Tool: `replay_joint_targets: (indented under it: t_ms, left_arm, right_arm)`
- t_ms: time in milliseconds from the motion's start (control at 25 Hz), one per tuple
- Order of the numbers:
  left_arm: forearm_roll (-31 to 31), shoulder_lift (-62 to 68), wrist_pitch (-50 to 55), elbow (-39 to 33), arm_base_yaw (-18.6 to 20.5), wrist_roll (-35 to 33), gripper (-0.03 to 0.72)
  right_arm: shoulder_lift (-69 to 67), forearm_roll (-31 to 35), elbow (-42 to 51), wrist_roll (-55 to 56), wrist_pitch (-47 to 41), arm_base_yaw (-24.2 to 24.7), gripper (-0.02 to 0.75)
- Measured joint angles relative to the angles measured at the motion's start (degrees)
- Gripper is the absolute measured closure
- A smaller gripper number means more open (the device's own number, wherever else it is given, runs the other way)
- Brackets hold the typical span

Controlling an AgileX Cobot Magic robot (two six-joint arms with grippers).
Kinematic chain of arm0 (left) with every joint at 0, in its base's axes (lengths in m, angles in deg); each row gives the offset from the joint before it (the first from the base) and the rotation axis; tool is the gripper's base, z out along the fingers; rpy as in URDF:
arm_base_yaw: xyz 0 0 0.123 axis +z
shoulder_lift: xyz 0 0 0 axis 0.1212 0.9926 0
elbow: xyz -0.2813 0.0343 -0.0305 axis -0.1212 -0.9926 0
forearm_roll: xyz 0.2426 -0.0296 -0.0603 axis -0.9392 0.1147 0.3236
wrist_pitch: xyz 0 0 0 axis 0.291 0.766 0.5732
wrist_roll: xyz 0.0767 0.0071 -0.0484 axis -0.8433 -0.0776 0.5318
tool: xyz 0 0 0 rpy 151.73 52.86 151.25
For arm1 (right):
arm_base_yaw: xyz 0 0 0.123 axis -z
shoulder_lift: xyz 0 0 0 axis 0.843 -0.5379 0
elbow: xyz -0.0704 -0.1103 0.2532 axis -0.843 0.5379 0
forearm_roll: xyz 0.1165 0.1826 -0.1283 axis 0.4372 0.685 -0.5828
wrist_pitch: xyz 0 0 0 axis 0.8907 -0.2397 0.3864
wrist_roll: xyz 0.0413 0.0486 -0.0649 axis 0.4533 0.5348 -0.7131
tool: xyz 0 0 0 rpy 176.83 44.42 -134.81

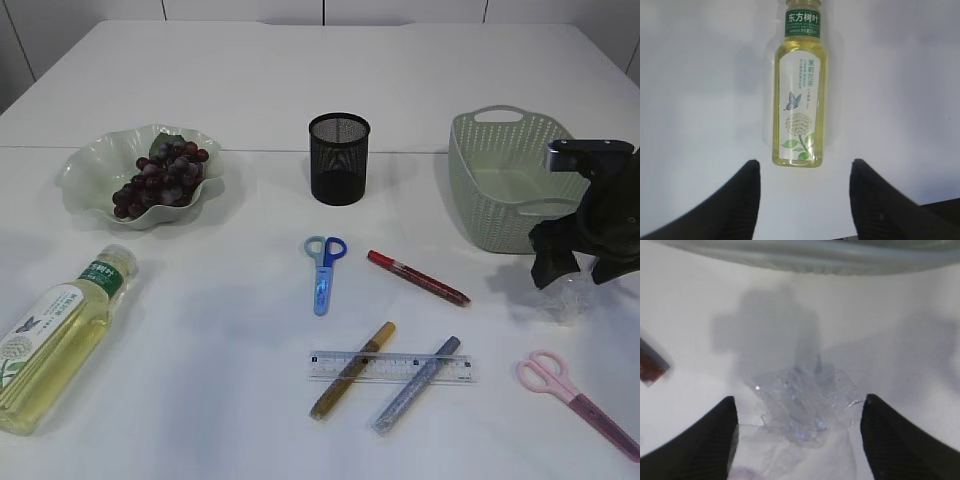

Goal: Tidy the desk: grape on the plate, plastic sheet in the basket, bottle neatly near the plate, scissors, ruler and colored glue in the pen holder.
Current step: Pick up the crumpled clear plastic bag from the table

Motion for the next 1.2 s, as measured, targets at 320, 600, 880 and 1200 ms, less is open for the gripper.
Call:
replay_joint_targets:
  t_ms: [320,600,880,1200]
  left_arm:
    - [0.0,0.0,-0.12,0.0,0.0,0.0,0.273]
    - [0.0,0.0,-0.39,0.0,0.0,0.0,0.273]
    - [0.0,0.0,-0.78,0.0,0.0,0.0,0.273]
    - [0.0,0.0,-1.02,0.0,0.0,0.0,0.273]
  right_arm:
    - [-2.07,0.12,-0.12,0.0,-1.47,0.0,0.188]
    - [-2.17,1.1,-0.23,0.0,-2.62,0.0,0.359]
    - [-2.17,3.18,-0.48,-0.04,-5.01,0.0,0.612]
    - [1.58,3.69,-3.93,-0.04,-10.97,0.0,0.639]
